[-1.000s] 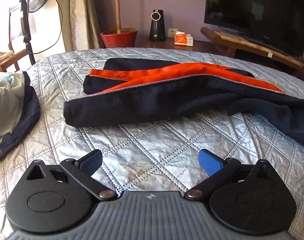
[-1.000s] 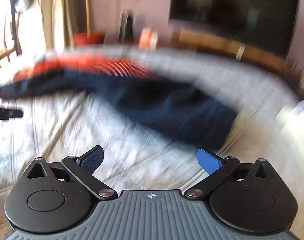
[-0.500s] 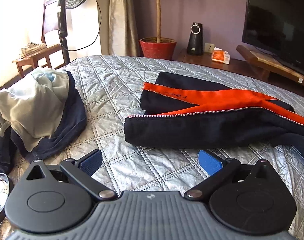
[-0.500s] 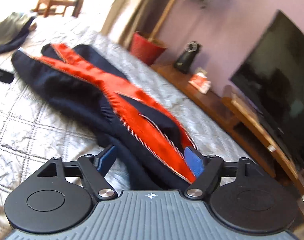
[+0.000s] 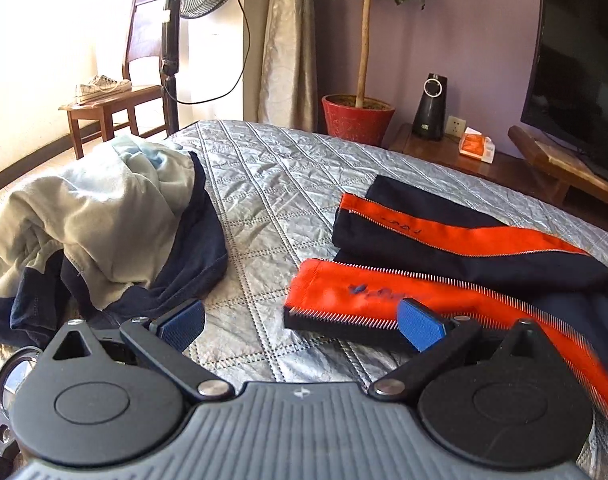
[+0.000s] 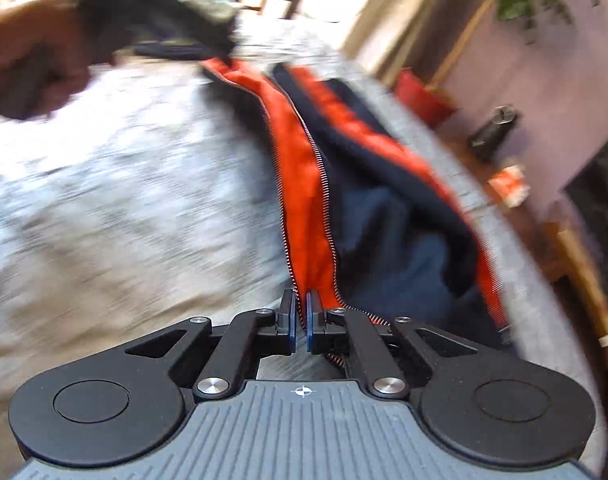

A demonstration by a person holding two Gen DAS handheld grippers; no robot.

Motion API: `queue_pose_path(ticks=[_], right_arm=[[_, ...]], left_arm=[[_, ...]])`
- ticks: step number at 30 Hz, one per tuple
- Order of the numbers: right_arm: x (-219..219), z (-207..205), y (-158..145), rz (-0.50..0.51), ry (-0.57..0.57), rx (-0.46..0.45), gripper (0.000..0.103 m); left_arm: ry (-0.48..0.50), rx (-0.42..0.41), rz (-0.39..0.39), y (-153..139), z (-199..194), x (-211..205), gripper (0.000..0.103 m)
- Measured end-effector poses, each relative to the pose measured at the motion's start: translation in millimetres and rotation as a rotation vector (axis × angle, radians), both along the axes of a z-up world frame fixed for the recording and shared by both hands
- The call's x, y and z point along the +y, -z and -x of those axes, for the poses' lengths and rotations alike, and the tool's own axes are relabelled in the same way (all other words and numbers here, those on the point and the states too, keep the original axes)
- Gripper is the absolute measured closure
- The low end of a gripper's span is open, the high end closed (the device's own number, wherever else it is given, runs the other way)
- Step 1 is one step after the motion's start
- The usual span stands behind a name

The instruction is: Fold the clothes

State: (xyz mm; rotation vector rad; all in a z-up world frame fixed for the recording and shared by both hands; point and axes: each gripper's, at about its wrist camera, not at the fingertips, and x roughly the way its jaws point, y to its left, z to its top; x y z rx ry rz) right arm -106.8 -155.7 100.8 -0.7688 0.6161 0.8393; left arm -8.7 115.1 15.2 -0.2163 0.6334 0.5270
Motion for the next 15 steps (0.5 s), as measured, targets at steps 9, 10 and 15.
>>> queue_pose_path(ticks=[9, 10, 15], right_arm=[[-4.0, -12.1, -31.6, -0.071, 0.124, -0.027, 0.025], [-3.8, -15.8, -28.4, -0.055, 0.148, -0.045, 0.01], [-74.7, -26.1, -29.4, -0.236, 0.545, -0.089, 0.01]], left_arm=[[-0.012, -0.007, -0.017, -1.6, 0.5, -0.6, 0.001], [-0.008, 0.003, -0.024, -0.3, -0.3, -1.0, 0.001], [-0.01, 0.028, -0.006, 2.5, -3.3, 6.2, 0.001]])
